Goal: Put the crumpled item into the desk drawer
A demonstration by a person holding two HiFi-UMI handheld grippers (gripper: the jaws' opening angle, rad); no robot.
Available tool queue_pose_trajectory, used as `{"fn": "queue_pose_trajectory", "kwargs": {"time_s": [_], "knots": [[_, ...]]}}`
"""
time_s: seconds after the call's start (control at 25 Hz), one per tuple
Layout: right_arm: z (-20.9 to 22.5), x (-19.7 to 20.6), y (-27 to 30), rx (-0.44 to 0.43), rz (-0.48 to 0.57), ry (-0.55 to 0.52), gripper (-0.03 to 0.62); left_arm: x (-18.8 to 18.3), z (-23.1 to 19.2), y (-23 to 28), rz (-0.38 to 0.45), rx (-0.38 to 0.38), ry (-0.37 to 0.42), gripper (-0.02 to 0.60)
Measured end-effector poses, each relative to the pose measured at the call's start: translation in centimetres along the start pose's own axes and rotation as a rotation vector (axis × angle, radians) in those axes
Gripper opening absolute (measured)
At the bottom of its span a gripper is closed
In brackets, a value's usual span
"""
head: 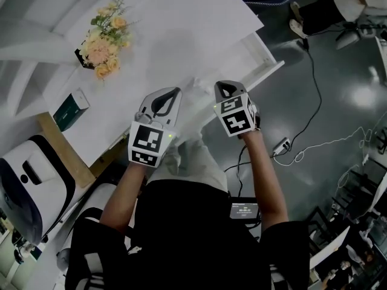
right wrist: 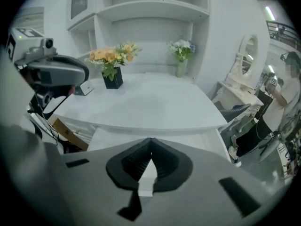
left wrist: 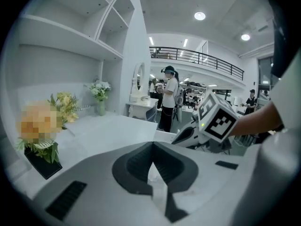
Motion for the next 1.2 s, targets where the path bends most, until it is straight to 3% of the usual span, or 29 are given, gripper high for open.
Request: {"fn": "queue_pose_trajectory", "kwargs": {"time_s": [0.48, 1.2], "knots": [[1.0, -3.7, -7.9, 0.105, 0.208, 0.166, -0.003, -2.5, 1.1, -2.6, 0.05, 0.01, 0.055, 0.006], [0.8, -8.0, -19.8, 0.208, 0.502, 0.299, -0.003, -8.5, 4.3, -7.3, 0.193, 0.041, 0.155, 0.006]]}}
Point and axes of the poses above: the fingertips, and each gripper's own axes: y forward along the fingers, z to its right, x out of its underside, the point moved 4 cm from there along -y, backward along the fingers, and after that the axes turned 11 degrees about x, right-handed, at the moved point
